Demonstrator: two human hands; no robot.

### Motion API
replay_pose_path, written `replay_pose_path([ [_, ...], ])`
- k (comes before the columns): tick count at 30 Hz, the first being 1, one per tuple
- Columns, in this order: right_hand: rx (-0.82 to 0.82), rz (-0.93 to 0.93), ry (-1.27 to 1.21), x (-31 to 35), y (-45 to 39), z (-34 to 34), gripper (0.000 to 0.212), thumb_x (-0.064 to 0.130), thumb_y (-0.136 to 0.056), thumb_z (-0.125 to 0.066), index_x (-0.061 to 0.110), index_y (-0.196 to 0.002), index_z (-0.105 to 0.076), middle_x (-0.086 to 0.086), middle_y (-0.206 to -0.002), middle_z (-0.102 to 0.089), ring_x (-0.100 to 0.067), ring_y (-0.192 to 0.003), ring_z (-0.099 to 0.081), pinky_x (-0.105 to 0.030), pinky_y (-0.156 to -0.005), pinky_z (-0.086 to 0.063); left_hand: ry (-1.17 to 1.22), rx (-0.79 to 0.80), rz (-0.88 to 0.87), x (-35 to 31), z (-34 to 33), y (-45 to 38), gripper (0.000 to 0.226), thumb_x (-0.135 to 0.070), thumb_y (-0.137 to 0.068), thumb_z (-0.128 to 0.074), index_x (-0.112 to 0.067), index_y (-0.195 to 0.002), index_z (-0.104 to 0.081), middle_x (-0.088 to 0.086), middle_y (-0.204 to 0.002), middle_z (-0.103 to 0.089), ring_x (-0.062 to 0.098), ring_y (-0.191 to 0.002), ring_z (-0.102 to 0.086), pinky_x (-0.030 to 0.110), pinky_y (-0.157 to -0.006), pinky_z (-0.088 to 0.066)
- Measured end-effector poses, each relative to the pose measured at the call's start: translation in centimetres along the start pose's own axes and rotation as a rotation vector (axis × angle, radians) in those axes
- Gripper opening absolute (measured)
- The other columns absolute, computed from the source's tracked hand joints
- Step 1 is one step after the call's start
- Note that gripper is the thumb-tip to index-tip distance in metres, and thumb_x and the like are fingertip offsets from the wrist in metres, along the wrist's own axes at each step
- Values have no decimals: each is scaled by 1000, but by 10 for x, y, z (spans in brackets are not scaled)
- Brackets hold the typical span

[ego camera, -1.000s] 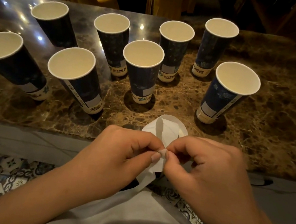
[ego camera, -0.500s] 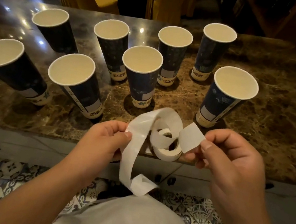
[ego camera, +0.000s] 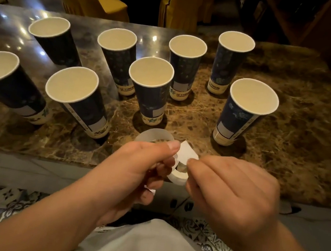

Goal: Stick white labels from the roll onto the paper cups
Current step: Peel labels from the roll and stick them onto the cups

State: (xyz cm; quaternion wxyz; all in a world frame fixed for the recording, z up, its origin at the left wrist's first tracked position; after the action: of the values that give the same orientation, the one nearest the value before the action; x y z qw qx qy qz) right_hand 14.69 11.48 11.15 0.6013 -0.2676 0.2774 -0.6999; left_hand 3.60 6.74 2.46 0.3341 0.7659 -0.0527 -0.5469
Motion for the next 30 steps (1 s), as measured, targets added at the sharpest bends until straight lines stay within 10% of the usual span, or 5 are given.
replay_pose_path([
  [6,56,13,-29,0,1,-6,18,19,-91,-65,7,-86,-77,-10,-81,-75,-24,-67,-69,-36,-48,-51,-60,-78,-59,-4,8,-2,22,-17,-85,-63,-15,-63,-60,2,-56,-42,13,-51,-34,28,-48,-25],
  [15,361,-691,-717,-58,-3,-25,21,39,-71,-73,33,-92,-72,15,-81,-70,-3,-76,-65,-13,-61,-51,-710,193,-340,-50,-15,3,7,-22,-84,-69,-18,-79,-67,5,-65,-57,16,-60,-50,29,-59,-48],
  [21,149,-556,-555,-73,-26,9,9,19,-76,-73,26,-70,-71,14,-69,-67,-7,-62,-63,-13,-52,-46,-824,33,-424,-90,-13,-3,4,-31,-79,-69,-28,-78,-72,-5,-65,-65,12,-60,-59,28,-59,-52],
  [30,-182,-930,-567,-141,-9,43,12,17,-77,-73,28,-72,-72,13,-76,-71,-6,-72,-66,-16,-60,-54,-1413,-236,-949,-245,-75,-62,30,-36,-87,-63,-26,-116,-60,-9,-101,-61,7,-90,-57,20,-74,-47],
])
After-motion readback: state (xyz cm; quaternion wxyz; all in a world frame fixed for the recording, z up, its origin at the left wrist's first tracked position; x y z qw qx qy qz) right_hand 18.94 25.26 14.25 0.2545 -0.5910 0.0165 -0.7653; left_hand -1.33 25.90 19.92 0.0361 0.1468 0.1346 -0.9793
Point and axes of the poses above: each hand's wrist, its own y-axis away from the middle knuckle, its own z-axis out of the back of the hand, x = y × z, the point moved 9 cm from there along -y, towards the middle knuckle
